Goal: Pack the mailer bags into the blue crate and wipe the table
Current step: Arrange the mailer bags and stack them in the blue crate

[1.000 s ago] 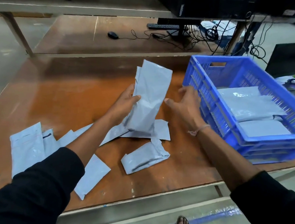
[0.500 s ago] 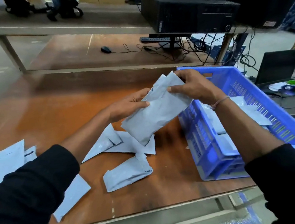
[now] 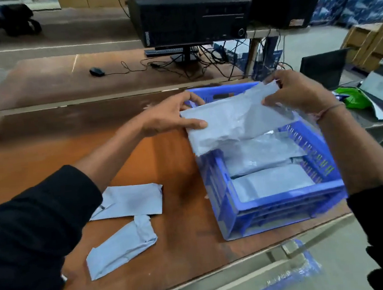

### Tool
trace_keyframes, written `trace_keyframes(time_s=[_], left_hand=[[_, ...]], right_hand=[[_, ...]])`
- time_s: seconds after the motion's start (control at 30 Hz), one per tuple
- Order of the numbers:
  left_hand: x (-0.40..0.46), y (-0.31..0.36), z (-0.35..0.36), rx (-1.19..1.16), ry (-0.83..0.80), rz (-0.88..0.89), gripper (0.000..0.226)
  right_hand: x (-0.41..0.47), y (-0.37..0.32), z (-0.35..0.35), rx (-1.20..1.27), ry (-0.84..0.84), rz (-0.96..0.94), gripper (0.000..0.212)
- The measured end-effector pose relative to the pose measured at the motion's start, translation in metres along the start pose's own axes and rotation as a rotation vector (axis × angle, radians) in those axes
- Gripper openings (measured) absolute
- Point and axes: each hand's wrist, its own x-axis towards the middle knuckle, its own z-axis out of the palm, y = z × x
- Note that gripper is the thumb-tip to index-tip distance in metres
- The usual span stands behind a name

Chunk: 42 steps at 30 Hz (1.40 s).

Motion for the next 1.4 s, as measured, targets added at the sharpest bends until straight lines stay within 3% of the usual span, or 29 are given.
trace_keyframes(time_s=[0.1, 0.17, 0.4, 0.6, 0.8, 1.03, 1.27, 1.4], left_hand=[[0.028, 0.016, 0.031, 0.069, -0.12, -0.012, 0.048], [0.043, 0.02, 0.055, 0.134, -0.206, -0.029, 0.046], [0.072, 0.021, 0.11, 0.448, -0.46, -0.102, 0.045], [0.07, 0.026, 0.122, 0.791, -0.561, -0.122, 0.048], [0.068, 0.024, 0.132, 0.913, -0.458, -0.026, 0.043], [0.069, 0.028, 0.133, 0.889, -0.464, -0.065, 0.043], [0.057, 0.026, 0.109, 0.613, -0.065, 0.018, 0.034], [0.039, 0.009, 0.093, 0.38, 0.152, 0.043, 0.03]], right_hand=[[-0.001, 0.037, -0.013, -0.309, -0.15, 0.011, 0.055], [-0.002, 0.059, -0.013, -0.41, -0.272, 0.011, 0.061], [-0.019, 0.091, 0.0, -0.626, -0.502, -0.003, 0.047], [-0.033, 0.099, 0.009, -0.736, -0.63, -0.051, 0.046], [-0.03, 0.104, 0.011, -0.637, -0.529, -0.177, 0.049], [-0.027, 0.103, 0.019, -0.654, -0.586, -0.213, 0.043], [-0.012, 0.082, 0.023, -0.347, -0.295, -0.376, 0.034], [-0.009, 0.062, 0.045, -0.181, -0.243, -0.376, 0.027]])
